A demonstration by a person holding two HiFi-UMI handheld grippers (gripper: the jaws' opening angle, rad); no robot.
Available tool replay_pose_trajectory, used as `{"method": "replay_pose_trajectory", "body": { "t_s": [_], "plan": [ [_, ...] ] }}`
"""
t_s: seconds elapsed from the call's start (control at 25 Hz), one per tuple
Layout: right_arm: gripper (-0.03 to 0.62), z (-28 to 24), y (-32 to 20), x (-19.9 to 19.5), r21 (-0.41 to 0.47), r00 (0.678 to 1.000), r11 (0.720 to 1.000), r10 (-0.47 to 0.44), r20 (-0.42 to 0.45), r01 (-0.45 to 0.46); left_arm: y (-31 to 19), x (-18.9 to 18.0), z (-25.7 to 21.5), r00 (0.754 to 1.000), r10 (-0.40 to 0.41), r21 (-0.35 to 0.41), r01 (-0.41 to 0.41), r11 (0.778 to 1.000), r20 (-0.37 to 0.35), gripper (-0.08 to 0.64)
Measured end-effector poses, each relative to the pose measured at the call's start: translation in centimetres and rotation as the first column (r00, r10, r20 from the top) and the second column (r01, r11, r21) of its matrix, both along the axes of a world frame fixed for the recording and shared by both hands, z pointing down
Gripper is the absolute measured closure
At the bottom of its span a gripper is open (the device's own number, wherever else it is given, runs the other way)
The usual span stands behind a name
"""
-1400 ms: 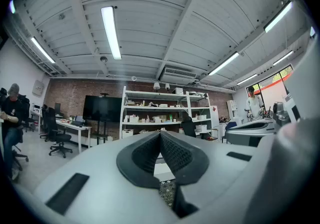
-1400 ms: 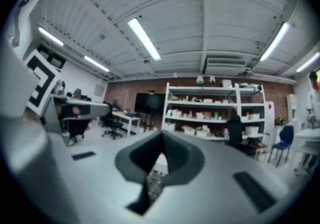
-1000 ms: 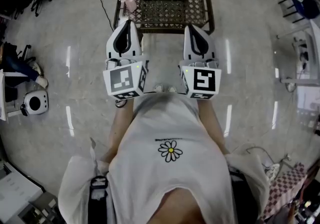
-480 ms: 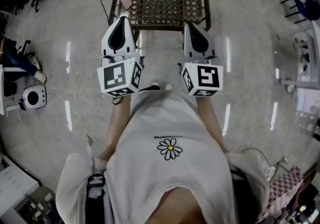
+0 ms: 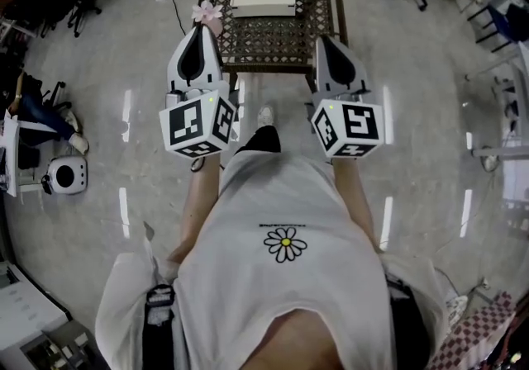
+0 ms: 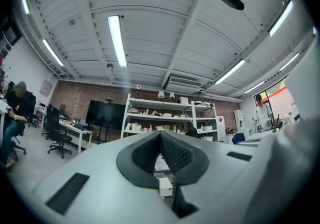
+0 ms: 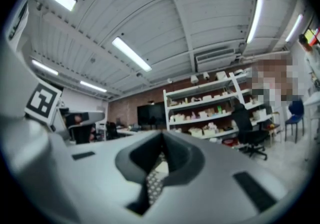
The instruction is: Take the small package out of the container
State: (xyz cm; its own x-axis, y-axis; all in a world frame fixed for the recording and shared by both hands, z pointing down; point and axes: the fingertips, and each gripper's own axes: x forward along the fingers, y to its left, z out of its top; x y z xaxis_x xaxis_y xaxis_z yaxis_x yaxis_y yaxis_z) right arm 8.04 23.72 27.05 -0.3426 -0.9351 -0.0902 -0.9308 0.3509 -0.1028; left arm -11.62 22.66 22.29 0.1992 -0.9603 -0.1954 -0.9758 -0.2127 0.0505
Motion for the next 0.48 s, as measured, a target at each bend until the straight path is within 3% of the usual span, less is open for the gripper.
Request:
{"method": "replay_pose_trajectory", "body": {
  "t_s": [0.2, 0.48],
  "plan": [
    [0.561, -0.9, -2.3, 0.8, 0.04, 1.0, 0.999, -0.018, -0.017, 0.018, -3.0, 0.2, -0.4, 0.999, 0.008, 0.034, -0.006, 0.999, -0.043, 0.535],
    [0.561, -2.2, -7.2, 1.0, 0.038, 0.999, 0.999, -0.023, 0.024, 0.022, -8.8, 0.3, -2.2, 0.996, 0.063, 0.068, -0.059, 0.996, -0.065, 0.535]
  ]
}}
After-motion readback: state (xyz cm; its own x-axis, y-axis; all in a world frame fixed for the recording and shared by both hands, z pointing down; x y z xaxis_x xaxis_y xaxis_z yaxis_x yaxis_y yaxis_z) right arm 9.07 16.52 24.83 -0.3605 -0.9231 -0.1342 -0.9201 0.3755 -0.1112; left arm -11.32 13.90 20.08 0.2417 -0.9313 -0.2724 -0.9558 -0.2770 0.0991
